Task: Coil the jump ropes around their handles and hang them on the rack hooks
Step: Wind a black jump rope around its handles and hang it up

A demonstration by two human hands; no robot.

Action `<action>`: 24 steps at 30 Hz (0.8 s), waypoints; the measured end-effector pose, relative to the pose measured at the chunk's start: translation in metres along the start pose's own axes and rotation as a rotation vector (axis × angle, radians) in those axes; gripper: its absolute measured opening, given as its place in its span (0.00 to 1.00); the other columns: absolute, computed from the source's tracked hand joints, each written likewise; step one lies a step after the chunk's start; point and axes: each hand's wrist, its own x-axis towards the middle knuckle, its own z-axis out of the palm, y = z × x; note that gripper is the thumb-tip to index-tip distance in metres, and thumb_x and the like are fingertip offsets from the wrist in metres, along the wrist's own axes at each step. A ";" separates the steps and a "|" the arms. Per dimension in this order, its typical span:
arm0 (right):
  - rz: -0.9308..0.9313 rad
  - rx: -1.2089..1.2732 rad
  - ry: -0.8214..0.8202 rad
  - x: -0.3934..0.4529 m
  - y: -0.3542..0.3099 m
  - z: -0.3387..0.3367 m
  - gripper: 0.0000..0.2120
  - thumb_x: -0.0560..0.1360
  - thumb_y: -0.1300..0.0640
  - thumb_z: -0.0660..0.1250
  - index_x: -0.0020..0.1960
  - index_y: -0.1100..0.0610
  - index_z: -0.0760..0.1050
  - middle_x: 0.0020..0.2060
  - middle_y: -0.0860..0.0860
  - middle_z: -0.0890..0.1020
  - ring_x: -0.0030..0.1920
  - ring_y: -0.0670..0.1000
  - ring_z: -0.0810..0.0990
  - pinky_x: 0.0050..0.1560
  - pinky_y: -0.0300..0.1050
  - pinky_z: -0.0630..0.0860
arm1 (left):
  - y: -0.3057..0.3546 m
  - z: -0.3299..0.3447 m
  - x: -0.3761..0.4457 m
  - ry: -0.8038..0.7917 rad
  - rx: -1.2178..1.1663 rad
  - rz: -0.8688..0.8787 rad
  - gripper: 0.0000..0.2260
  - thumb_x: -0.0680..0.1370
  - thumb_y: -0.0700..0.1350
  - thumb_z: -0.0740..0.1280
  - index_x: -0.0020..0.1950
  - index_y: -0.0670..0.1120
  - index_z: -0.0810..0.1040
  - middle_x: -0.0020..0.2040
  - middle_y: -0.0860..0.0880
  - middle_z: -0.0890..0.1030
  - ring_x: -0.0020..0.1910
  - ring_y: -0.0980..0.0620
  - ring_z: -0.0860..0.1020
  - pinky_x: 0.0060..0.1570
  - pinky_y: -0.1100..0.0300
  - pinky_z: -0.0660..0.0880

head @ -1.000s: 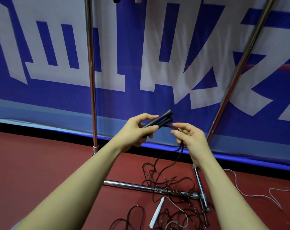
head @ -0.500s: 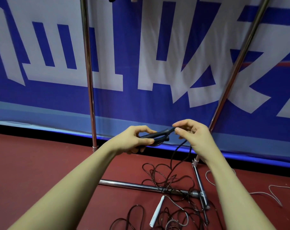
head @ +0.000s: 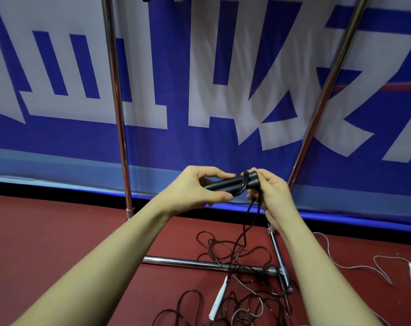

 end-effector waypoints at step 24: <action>0.124 -0.027 -0.419 -0.006 0.000 -0.004 0.08 0.75 0.61 0.66 0.50 0.66 0.78 0.30 0.52 0.75 0.24 0.47 0.71 0.27 0.41 0.73 | -0.031 -0.008 0.014 0.250 0.069 -0.048 0.12 0.71 0.44 0.76 0.49 0.57 0.78 0.44 0.38 0.82 0.31 0.50 0.69 0.35 0.55 0.67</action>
